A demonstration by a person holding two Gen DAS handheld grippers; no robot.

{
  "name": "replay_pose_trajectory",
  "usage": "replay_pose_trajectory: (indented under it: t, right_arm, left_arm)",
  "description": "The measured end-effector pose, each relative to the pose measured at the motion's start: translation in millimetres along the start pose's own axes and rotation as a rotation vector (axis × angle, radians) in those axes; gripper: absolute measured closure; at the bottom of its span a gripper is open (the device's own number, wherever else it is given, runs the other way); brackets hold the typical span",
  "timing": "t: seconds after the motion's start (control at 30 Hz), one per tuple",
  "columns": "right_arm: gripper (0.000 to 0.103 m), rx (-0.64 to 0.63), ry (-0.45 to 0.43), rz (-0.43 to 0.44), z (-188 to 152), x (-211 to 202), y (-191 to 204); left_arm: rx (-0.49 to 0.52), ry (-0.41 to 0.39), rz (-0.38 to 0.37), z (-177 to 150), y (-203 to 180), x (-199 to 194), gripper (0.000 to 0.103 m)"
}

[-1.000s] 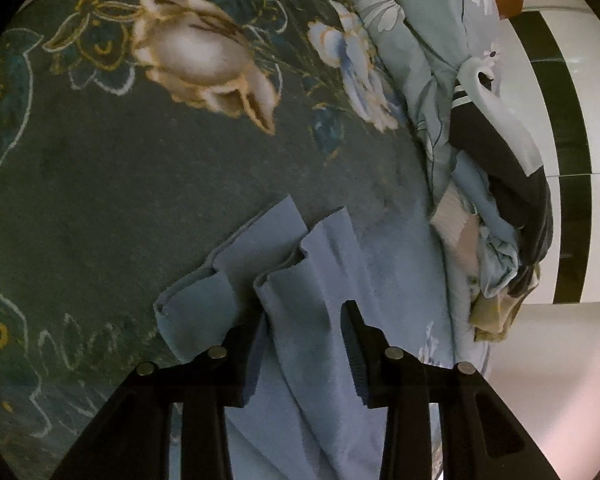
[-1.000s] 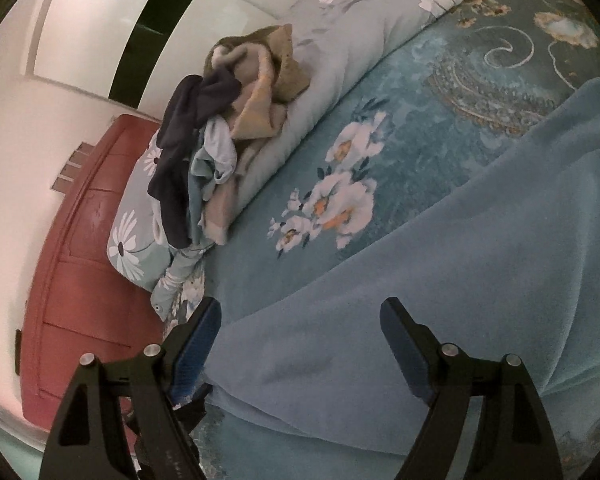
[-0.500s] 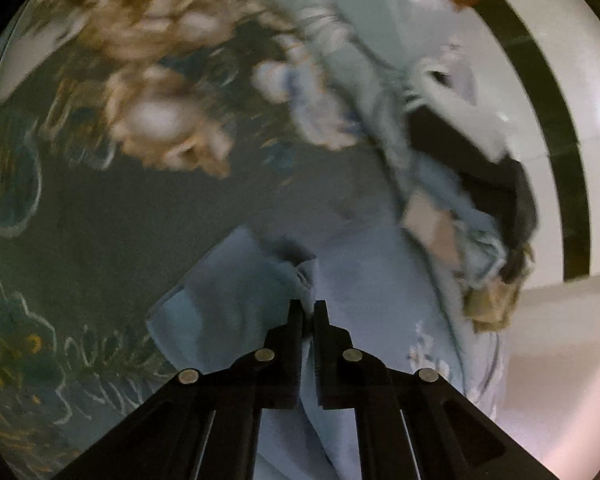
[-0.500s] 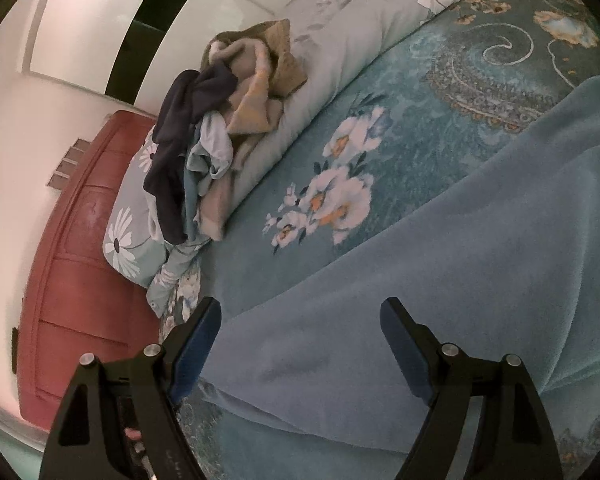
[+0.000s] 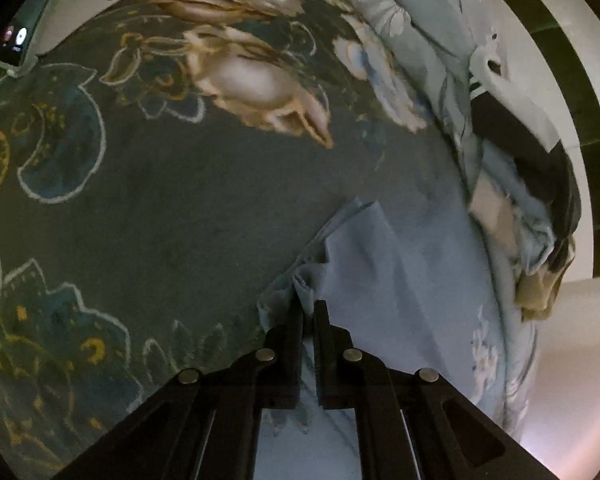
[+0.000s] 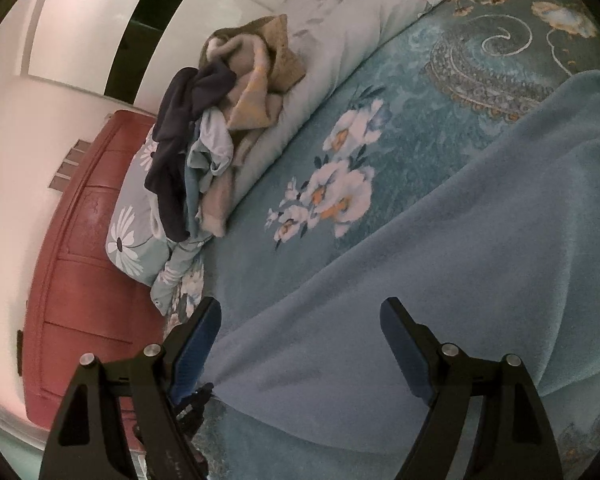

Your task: Fold clothes

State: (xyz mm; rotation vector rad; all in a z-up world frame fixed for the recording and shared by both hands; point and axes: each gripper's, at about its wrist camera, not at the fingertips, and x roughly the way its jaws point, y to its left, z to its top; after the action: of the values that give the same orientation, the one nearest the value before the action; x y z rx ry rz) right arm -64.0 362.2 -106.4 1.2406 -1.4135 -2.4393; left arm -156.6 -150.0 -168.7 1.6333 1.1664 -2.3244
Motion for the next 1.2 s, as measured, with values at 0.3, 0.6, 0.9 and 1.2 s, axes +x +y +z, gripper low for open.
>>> replay_pose_trajectory:
  t: [0.3,0.6,0.9,1.2]
  right_arm:
    - [0.02,0.006,-0.003,-0.008,1,0,-2]
    - [0.02,0.19,-0.088,-0.2,22,-99,-75]
    - [0.02,0.419,-0.127,-0.306,14,-158,-176]
    - [0.031,0.471,-0.202,-0.267,35,-137,-186]
  left_arm:
    - [0.037,-0.014,-0.011,-3,-12,-25,0.096]
    - [-0.114,0.085,-0.039,-11,26,-15,0.063]
    - [-0.117,0.04,-0.017,-8,2,0,0.054]
    - [-0.157,0.006,-0.008,-1,-1,2,0.091]
